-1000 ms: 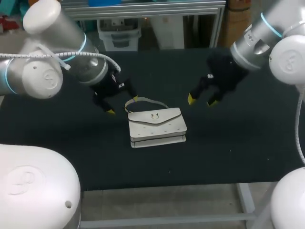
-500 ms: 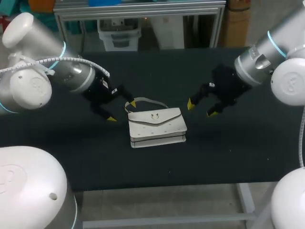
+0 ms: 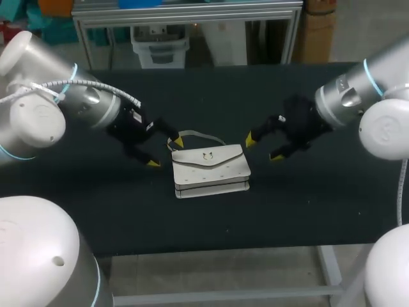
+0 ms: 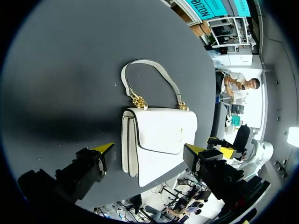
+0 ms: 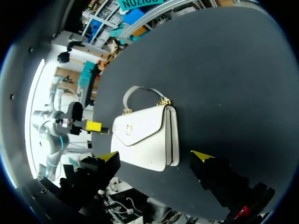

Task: Pick up the bag, open it, inspect its contents, close it, and place it on the opposite side

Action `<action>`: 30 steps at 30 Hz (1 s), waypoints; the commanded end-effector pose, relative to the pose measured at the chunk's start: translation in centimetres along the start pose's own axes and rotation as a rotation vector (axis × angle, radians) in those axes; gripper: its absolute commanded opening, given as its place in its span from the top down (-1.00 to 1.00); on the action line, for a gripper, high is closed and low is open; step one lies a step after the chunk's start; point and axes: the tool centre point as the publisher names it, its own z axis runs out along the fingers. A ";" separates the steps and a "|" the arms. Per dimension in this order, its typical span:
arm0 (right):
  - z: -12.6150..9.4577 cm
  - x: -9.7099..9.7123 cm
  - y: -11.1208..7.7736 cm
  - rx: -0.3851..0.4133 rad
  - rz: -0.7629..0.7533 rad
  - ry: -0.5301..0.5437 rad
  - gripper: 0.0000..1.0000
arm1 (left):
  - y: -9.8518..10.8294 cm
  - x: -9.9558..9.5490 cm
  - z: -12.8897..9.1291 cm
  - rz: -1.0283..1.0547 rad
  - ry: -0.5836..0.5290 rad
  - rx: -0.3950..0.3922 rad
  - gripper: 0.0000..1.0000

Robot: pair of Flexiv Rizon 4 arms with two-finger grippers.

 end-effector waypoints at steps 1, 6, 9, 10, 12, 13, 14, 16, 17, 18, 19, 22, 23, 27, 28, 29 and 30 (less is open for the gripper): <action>0.6 -0.4 0.4 0.012 -0.003 0.033 -1.00 | -1.0 -0.4 0.8 0.000 0.060 -0.048 -1.00; 0.6 -0.4 0.4 0.012 -0.003 0.033 -1.00 | -1.0 -0.4 0.8 0.000 0.060 -0.048 -1.00; 0.6 -0.4 0.4 0.012 -0.003 0.033 -1.00 | -1.0 -0.4 0.8 0.000 0.060 -0.048 -1.00; 0.6 -0.4 0.4 0.012 -0.003 0.033 -1.00 | -1.0 -0.4 0.8 0.000 0.060 -0.048 -1.00; 0.6 -0.4 0.4 0.012 -0.003 0.033 -1.00 | -1.0 -0.4 0.8 0.000 0.060 -0.048 -1.00; 0.6 -0.4 0.4 0.012 -0.003 0.033 -1.00 | -1.0 -0.4 0.8 0.000 0.060 -0.048 -1.00; 0.6 -0.4 0.4 0.012 -0.003 0.033 -1.00 | -1.0 -0.4 0.8 0.000 0.060 -0.048 -1.00; 0.6 -0.4 0.4 0.012 -0.003 0.033 -1.00 | -1.0 -0.4 0.8 0.000 0.060 -0.048 -1.00; 0.6 -0.4 0.4 0.012 -0.003 0.033 -1.00 | -1.0 -0.4 0.8 0.000 0.060 -0.048 -1.00; 0.6 -0.4 0.4 0.012 -0.003 0.033 -1.00 | -1.0 -0.4 0.8 0.000 0.060 -0.048 -1.00; 0.8 -0.5 0.6 0.011 0.002 0.036 -1.00 | -1.0 -0.4 0.8 0.000 0.060 -0.048 -1.00; 1.3 -0.3 1.2 0.008 0.027 0.075 -1.00 | -1.1 -0.1 0.8 0.015 0.064 -0.048 -1.00; 1.5 -0.4 1.4 0.011 0.040 0.102 -1.00 | -1.0 0.0 0.7 0.028 0.078 -0.061 -1.00; 2.3 -0.7 2.3 0.023 0.098 0.157 -1.00 | -1.0 0.3 0.7 0.053 0.094 -0.075 -1.00; 2.5 -0.9 2.4 0.023 0.114 0.154 -1.00 | -1.1 0.2 0.7 0.050 0.093 -0.073 -1.00; 2.7 -1.0 2.6 0.032 0.122 0.163 -1.00 | -1.2 0.1 0.8 0.051 0.096 -0.078 -1.00; 3.0 -1.1 2.6 0.036 0.141 0.174 -1.00 | -1.3 0.1 0.8 0.051 0.103 -0.084 -1.00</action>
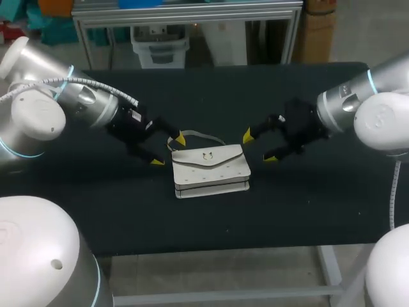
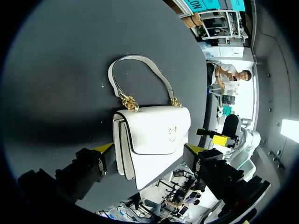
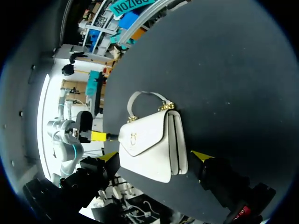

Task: Pick up the bag, open it, inspect its contents, close it, and place it on the opposite side

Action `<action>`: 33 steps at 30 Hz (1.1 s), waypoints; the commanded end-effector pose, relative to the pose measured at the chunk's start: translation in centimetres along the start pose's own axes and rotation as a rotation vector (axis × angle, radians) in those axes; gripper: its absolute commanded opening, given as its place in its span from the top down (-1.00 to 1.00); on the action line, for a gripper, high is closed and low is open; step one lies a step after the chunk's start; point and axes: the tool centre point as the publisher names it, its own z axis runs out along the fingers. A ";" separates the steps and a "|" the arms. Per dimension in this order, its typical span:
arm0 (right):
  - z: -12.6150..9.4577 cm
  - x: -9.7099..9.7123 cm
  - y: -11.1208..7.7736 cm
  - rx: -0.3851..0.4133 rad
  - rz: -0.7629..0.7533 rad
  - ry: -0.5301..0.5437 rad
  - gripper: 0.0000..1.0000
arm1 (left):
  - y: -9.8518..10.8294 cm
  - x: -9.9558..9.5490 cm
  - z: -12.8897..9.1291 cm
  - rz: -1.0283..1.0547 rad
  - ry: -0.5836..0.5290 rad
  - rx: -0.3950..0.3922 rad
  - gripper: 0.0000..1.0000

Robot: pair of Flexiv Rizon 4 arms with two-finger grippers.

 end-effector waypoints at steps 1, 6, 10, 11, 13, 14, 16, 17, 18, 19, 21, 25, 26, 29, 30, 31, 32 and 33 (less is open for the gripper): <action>1.3 -0.9 1.4 0.045 0.033 0.043 -1.00 | -0.7 -0.5 0.2 0.007 0.021 -0.028 -1.00; 2.6 -1.1 1.9 0.077 0.078 0.077 -1.00 | -0.9 -0.7 0.5 0.021 0.035 -0.047 -1.00; 3.4 -0.6 2.2 0.089 0.096 0.091 -1.00 | -1.1 -0.8 0.6 0.032 0.039 -0.053 -0.91; 3.5 -0.5 2.3 0.093 0.102 0.095 -1.00 | -1.1 -0.8 0.7 0.039 0.049 -0.058 -0.85; 3.9 -0.3 2.4 0.102 0.109 0.100 -0.95 | -1.1 -0.8 0.8 0.037 0.049 -0.059 -0.80; 4.0 -0.2 2.4 0.108 0.114 0.103 -0.91 | -1.1 -0.9 0.8 0.038 0.059 -0.066 -0.76; 4.4 -0.1 2.3 0.120 0.118 0.105 -0.80 | -1.2 -1.0 1.0 0.036 0.061 -0.069 -0.55; 4.6 -0.1 2.3 0.127 0.120 0.107 -0.77 | -1.2 -1.1 1.1 0.034 0.064 -0.073 -0.50; 4.8 -0.1 2.2 0.132 0.123 0.107 -0.74 | -1.2 -1.1 1.2 0.033 0.066 -0.076 -0.41; 4.9 0.0 2.2 0.135 0.124 0.106 -0.71 | -1.2 -1.1 1.2 0.032 0.067 -0.078 -0.38; 5.1 0.0 2.2 0.142 0.128 0.103 -0.53 | -1.2 -1.2 1.4 0.028 0.069 -0.082 -0.39; 5.5 0.0 2.2 0.149 0.135 0.101 0.04 | -1.3 -1.2 1.5 0.027 0.079 -0.091 -0.40; 5.6 0.0 2.2 0.151 0.139 0.099 0.07 | -1.3 -1.2 1.6 0.027 0.080 -0.092 -0.41; 5.8 -0.2 2.3 0.155 0.144 0.100 0.11 | -1.4 -1.3 1.8 0.031 0.091 -0.105 -0.46; 5.9 -0.2 2.3 0.158 0.146 0.102 0.12 | -1.4 -1.3 1.9 0.031 0.092 -0.108 -0.49; 6.1 -0.2 2.3 0.161 0.145 0.102 0.13 | -1.4 -1.3 1.9 0.032 0.095 -0.114 -0.49; 6.2 -0.2 2.4 0.164 0.144 0.101 0.14 | -1.5 -1.3 2.0 0.032 0.097 -0.116 -0.48; 6.3 -0.3 2.4 0.167 0.145 0.101 0.15 | -1.5 -1.3 2.1 0.033 0.098 -0.118 -0.46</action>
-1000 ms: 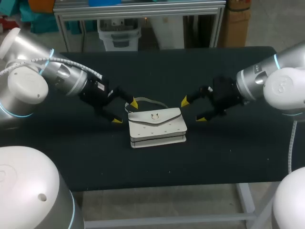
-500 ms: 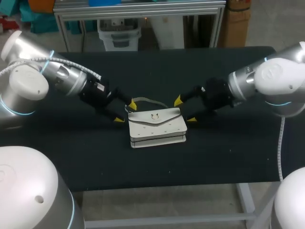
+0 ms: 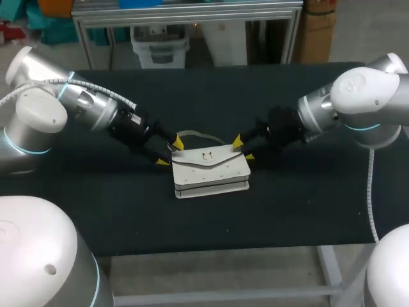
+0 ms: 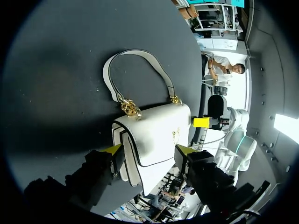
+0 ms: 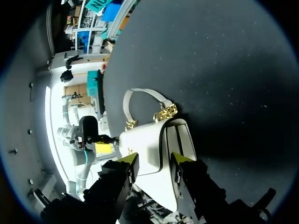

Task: Pick up the bag, open it, inspect its contents, close it, and place it on the opposite side

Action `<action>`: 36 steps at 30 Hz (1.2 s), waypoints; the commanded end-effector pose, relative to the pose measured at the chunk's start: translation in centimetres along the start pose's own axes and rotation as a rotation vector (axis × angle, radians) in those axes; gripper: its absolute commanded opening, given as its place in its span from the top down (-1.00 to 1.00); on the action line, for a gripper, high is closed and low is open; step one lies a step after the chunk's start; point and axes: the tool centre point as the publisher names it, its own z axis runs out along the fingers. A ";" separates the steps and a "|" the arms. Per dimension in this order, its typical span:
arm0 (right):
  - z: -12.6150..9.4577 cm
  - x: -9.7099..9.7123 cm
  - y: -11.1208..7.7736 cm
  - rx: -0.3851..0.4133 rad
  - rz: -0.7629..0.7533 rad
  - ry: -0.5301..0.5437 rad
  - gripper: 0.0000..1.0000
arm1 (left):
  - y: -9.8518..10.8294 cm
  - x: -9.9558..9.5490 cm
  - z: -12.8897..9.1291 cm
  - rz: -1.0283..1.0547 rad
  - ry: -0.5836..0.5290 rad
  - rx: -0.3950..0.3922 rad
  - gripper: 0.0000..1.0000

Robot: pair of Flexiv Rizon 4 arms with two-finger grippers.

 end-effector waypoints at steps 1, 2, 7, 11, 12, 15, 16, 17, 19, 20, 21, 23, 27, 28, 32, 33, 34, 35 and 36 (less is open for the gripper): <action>0.5 -0.3 0.7 0.025 0.002 0.002 0.18 | -0.7 -0.3 0.5 0.006 0.016 -0.022 -0.26; 0.6 -0.3 0.7 0.026 0.002 0.002 0.19 | -0.7 -0.3 0.5 0.008 0.019 -0.025 -0.15; 0.8 -0.5 0.9 0.034 0.006 0.003 0.36 | -0.6 -0.3 0.6 0.011 0.029 -0.038 0.32; 0.9 -0.6 0.8 0.036 0.006 0.003 0.83 | -0.4 -0.1 0.9 0.014 0.022 -0.050 0.62; 0.9 -0.6 0.8 0.036 0.006 0.003 0.89 | -0.4 -0.1 0.9 0.014 0.022 -0.051 0.67; 0.9 -0.6 0.7 0.030 -0.009 0.009 1.00 | -0.4 -0.1 1.1 0.009 0.012 -0.053 1.00; 0.9 -0.6 0.7 0.028 -0.013 0.008 1.00 | -0.5 -0.1 1.2 0.007 0.011 -0.053 1.00; 0.9 -0.6 0.7 0.027 -0.015 0.008 1.00 | -0.6 -0.2 1.2 0.005 0.009 -0.052 1.00; 0.8 -0.6 0.6 0.019 -0.026 0.009 1.00 | -0.8 -0.1 1.3 0.002 0.010 -0.053 1.00; 0.8 -0.6 0.6 0.017 -0.029 0.010 1.00 | -0.8 -0.1 1.3 -0.002 0.008 -0.052 1.00; 0.8 -0.6 0.6 0.015 -0.031 0.010 1.00 | -0.9 -0.1 1.3 -0.006 0.005 -0.051 1.00; 0.8 -0.7 0.5 0.003 -0.030 0.014 1.00 | -0.8 -0.1 1.3 -0.023 -0.001 -0.046 0.30; 0.5 -0.7 0.5 -0.022 -0.030 0.021 0.21 | -0.2 0.0 1.0 -0.062 -0.006 -0.033 -0.01; 0.4 -0.7 0.5 -0.027 -0.030 0.021 0.15 | 0.0 0.0 0.9 -0.071 -0.005 -0.026 -0.03; 0.2 -0.6 0.4 -0.036 -0.032 0.024 0.07 | 0.7 -0.1 0.5 -0.072 0.017 -0.021 0.00; 0.2 -0.6 0.4 -0.037 -0.033 0.024 0.09 | 0.8 0.0 0.5 -0.070 0.020 -0.023 0.02; 0.2 -0.5 0.4 -0.038 -0.034 0.023 0.10 | 0.9 0.0 0.5 -0.071 0.022 -0.023 0.02; 0.2 -0.5 0.4 -0.038 -0.035 0.023 0.11 | 1.0 0.0 0.5 -0.071 0.028 -0.028 0.03; 0.2 -0.5 0.4 -0.038 -0.035 0.022 0.12 | 1.1 0.1 0.5 -0.070 0.032 -0.033 0.04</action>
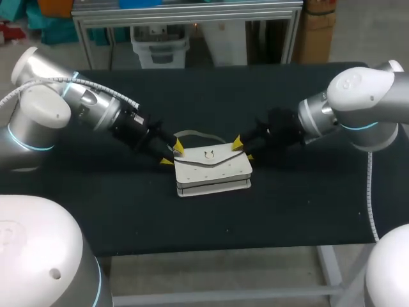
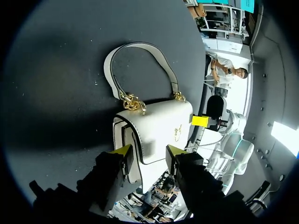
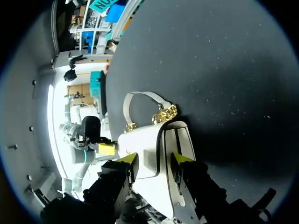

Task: Pick up the bag, open it, inspect its contents, close it, and place it on the opposite side

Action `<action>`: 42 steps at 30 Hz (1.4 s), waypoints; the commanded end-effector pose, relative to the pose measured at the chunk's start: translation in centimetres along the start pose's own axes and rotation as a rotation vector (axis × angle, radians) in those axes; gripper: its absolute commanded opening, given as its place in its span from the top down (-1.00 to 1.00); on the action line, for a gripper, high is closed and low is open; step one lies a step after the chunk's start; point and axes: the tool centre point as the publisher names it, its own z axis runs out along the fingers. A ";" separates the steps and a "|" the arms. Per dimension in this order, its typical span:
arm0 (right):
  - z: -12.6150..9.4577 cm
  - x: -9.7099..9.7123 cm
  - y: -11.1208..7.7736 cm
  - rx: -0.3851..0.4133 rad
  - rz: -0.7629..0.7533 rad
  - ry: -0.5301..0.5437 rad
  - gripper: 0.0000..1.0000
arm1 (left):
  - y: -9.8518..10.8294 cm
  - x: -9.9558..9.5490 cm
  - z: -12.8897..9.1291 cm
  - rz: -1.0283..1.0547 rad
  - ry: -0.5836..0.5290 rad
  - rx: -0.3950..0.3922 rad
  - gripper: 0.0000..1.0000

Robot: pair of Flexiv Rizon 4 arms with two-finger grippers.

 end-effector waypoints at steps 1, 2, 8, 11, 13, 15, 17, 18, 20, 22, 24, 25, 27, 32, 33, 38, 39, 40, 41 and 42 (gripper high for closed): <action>-0.2 0.1 -0.4 -0.007 -0.002 -0.001 0.14 | 0.8 -0.1 0.1 0.000 0.016 0.005 0.06; -0.2 0.1 -0.4 -0.008 -0.002 -0.001 0.15 | 0.9 -0.1 0.2 0.001 0.018 -0.003 0.08; -0.1 0.1 -0.7 -0.011 -0.001 -0.001 0.22 | 1.0 0.2 1.3 0.001 0.027 -0.054 0.05; 0.2 0.1 -0.7 -0.006 -0.001 -0.001 0.23 | 0.7 0.3 1.9 -0.007 0.024 -0.075 0.05; 0.5 0.1 -0.7 0.000 -0.001 -0.003 0.21 | 0.5 0.3 2.3 -0.022 0.016 -0.079 0.10; 0.7 0.1 -0.8 0.006 -0.002 -0.004 0.18 | 0.1 0.1 2.7 -0.036 0.012 -0.083 0.41; 0.9 0.1 -0.8 0.012 -0.003 -0.004 0.25 | -0.2 0.0 2.8 -0.046 0.010 -0.079 1.00; 1.0 0.1 -0.8 0.015 -0.004 -0.004 0.47 | -0.3 0.0 2.9 -0.048 0.012 -0.079 1.00; 1.1 0.1 -0.9 0.021 -0.013 -0.007 1.00 | -0.4 0.0 2.8 -0.053 0.015 -0.077 1.00; 1.2 0.1 -1.0 0.022 -0.017 -0.007 1.00 | -0.5 0.1 2.7 -0.054 0.018 -0.074 1.00; 1.2 0.1 -1.0 0.022 -0.020 -0.009 1.00 | -0.6 0.1 2.7 -0.051 0.018 -0.063 1.00; 1.2 0.1 -1.0 0.018 -0.027 -0.009 1.00 | -0.6 0.2 2.6 -0.047 0.019 -0.061 1.00; 1.3 0.0 -1.1 0.016 -0.034 -0.011 1.00 | -0.6 0.2 2.5 -0.038 0.018 -0.060 1.00; 1.3 -0.3 -1.3 0.015 -0.039 -0.001 0.69 | -0.3 0.3 2.5 -0.019 0.013 -0.063 0.36; 1.3 -0.3 -1.3 0.013 -0.039 0.000 0.25 | -0.2 0.2 2.4 -0.017 0.012 -0.061 -0.14; 1.0 -0.6 -1.3 -0.006 -0.033 0.005 -0.76 | 0.0 0.1 2.2 -0.013 0.012 -0.052 -0.58; 1.0 -0.6 -1.3 -0.009 -0.034 0.006 -0.68 | 0.0 0.1 2.2 -0.013 0.013 -0.052 -0.50; 0.9 -0.5 -1.2 -0.012 -0.035 0.008 -0.57 | 0.0 0.1 2.2 -0.013 0.014 -0.051 -0.30; 0.9 -0.4 -1.2 -0.015 -0.037 0.008 -0.37 | -0.1 0.1 2.2 -0.014 0.015 -0.051 -0.09; 0.9 -0.3 -1.1 -0.017 -0.039 0.010 -0.24 | -0.1 0.1 2.2 -0.014 0.016 -0.052 0.07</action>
